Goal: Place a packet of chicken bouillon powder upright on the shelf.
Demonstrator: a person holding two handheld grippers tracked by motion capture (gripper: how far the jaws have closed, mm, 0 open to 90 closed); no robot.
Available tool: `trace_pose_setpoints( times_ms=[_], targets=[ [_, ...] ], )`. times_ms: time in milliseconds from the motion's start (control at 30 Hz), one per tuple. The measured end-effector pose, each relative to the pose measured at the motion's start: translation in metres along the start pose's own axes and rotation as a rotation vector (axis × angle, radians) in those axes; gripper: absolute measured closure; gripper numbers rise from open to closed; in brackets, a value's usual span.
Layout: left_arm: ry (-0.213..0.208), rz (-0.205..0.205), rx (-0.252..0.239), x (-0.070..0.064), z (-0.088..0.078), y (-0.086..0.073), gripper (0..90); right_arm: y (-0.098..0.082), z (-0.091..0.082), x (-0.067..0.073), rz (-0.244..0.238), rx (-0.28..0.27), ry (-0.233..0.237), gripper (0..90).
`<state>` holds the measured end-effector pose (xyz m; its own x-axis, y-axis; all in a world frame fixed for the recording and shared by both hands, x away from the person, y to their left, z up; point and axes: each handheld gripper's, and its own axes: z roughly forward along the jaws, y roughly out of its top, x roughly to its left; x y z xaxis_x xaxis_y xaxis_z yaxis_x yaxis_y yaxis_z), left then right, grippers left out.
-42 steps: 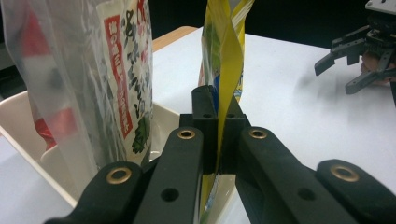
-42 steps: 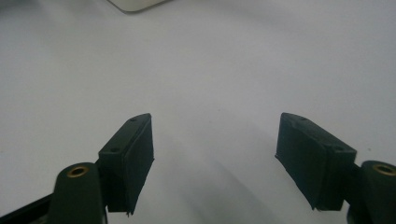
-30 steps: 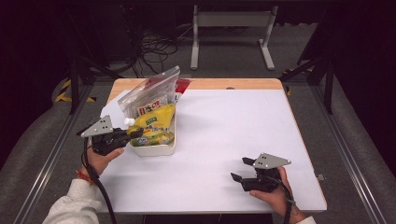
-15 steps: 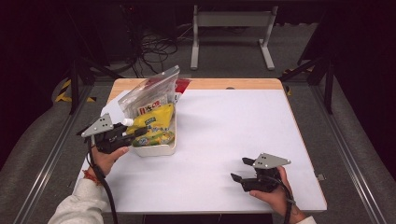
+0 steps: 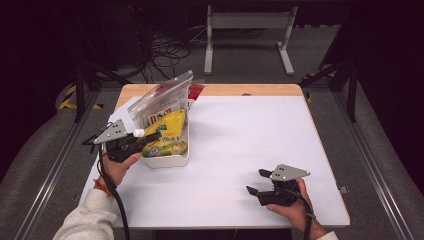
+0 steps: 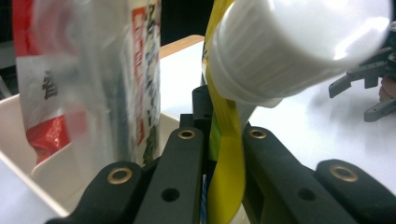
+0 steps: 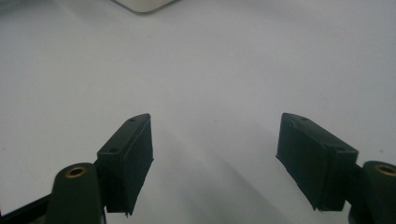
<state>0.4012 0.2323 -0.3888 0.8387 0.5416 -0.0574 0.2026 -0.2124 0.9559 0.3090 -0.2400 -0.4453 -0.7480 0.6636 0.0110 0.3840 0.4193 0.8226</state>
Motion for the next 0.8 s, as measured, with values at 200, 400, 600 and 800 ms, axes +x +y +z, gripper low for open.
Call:
trace_pose_setpoints(
  times_ms=[200, 400, 600, 800],
  targets=[
    [0.017, -0.021, 0.005, 0.003, -0.002, -0.007, 89.6, 0.001, -0.001, 0.000, -0.003, -0.002, -0.003, 26.8],
    [0.043, -0.022, 0.001, -0.001, -0.002, -0.008, 87.3, 0.001, -0.003, -0.001, -0.005, -0.008, -0.008, 26.8],
    [0.073, -0.008, 0.008, -0.005, -0.001, -0.010, 83.6, 0.002, -0.005, -0.001, -0.008, -0.016, -0.010, 26.8],
    [0.131, 0.011, 0.017, -0.011, -0.002, -0.010, 76.5, 0.004, -0.008, -0.001, -0.009, -0.030, -0.012, 26.8]
  ],
)
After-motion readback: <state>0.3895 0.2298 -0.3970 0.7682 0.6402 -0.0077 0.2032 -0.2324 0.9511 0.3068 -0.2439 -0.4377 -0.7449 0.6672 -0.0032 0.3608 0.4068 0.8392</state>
